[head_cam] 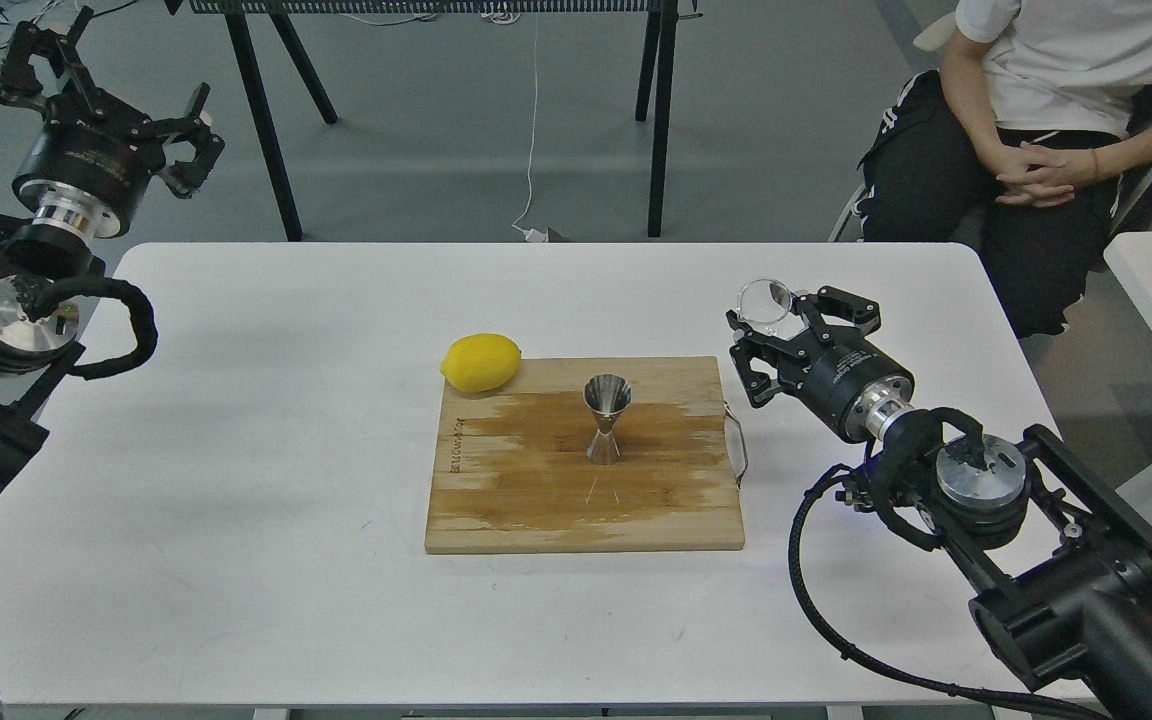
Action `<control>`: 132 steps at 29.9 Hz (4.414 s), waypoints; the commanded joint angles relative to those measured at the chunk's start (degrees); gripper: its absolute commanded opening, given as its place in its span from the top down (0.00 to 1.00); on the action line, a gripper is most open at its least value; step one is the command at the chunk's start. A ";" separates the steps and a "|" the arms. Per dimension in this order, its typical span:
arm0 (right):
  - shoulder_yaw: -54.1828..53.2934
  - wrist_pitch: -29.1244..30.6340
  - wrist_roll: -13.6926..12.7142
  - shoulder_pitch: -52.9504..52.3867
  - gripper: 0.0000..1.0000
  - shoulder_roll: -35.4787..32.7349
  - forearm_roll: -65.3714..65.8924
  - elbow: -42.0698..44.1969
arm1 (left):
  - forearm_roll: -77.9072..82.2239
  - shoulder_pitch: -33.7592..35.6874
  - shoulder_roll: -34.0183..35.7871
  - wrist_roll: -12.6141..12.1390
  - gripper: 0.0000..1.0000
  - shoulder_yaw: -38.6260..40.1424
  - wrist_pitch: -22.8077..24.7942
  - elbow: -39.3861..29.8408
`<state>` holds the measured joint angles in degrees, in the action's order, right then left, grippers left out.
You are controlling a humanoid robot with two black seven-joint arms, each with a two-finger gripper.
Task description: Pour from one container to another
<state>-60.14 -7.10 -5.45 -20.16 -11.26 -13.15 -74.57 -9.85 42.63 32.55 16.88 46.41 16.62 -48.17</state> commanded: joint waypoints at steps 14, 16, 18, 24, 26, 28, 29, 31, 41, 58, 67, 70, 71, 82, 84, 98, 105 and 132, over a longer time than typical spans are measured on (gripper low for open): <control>14.69 -6.52 0.53 -11.03 0.65 1.94 16.83 0.04 | 0.01 0.00 0.14 0.00 0.00 -0.01 -0.01 0.00; 15.66 -7.22 0.97 -11.39 0.65 2.12 20.25 -0.05 | 0.01 0.00 0.23 0.00 0.00 -0.01 -0.01 0.00; 16.02 -8.19 1.41 -11.65 0.65 2.12 23.33 -0.05 | 0.01 -0.09 0.32 0.00 0.00 -0.01 -0.01 0.00; 19.27 -8.55 1.50 -13.06 0.65 2.03 25.72 -0.14 | 0.01 -0.09 0.23 0.00 0.00 -0.01 -0.01 0.00; 19.97 -8.55 1.50 -13.50 0.65 2.03 25.72 -0.14 | 0.01 0.00 0.23 0.00 0.00 -0.01 -0.01 0.00; 20.76 -8.46 1.50 -13.85 0.65 2.03 25.81 -0.23 | 0.01 -0.09 0.23 0.00 0.00 -0.01 -0.01 0.00; 21.20 -8.46 1.50 -13.94 0.65 2.03 25.90 -0.23 | 0.01 -0.09 0.23 0.00 0.00 -0.01 -0.01 0.00; 22.34 -8.46 1.50 -14.55 0.65 2.03 26.86 -0.31 | 0.01 -0.09 0.23 0.00 0.00 -0.01 -0.01 0.09; 24.89 -8.99 2.82 -14.91 0.65 1.77 35.74 -0.31 | -0.08 -0.09 0.23 0.08 0.00 -0.01 -0.01 0.09; 30.25 -9.43 3.96 -15.08 0.65 1.59 47.78 -0.14 | -0.17 -0.09 0.23 0.44 0.00 -0.01 -0.01 0.09; 31.84 -9.86 4.05 -15.61 0.65 1.42 50.94 -0.05 | -0.17 -0.09 0.23 0.44 0.00 0.70 -0.01 0.09; 31.84 -9.86 4.14 -15.61 0.65 1.33 51.91 -0.22 | -0.17 -0.09 0.32 0.44 0.00 0.70 -0.01 0.09; 31.84 -9.86 4.14 -15.61 0.65 1.24 52.35 -0.23 | -0.17 -0.09 0.32 0.44 0.00 0.70 -0.01 0.09; 33.77 -9.86 4.14 -15.96 0.65 0.27 54.37 -0.23 | -0.17 -0.09 0.58 0.35 0.00 0.87 -0.01 0.09; 33.95 -9.86 4.14 -15.96 0.65 0.27 54.99 -0.23 | -0.17 -0.09 0.58 0.43 0.00 0.87 -0.01 0.09; 36.14 -9.86 4.22 -17.71 0.65 -1.31 57.98 -0.23 | -0.17 -0.09 0.67 0.35 0.00 0.96 -0.10 0.09; 37.64 -9.87 4.22 -18.95 0.65 -2.45 58.07 -0.23 | -0.17 -0.09 0.67 0.35 0.00 0.96 -0.10 0.09; 45.28 -12.15 6.25 -22.20 0.65 -2.54 62.37 -0.23 | -0.17 0.00 0.76 0.35 0.00 1.05 -0.10 0.09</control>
<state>-15.77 -19.00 0.69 -41.88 -13.72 49.06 -74.80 -10.02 42.54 33.23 17.23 47.39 16.61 -48.08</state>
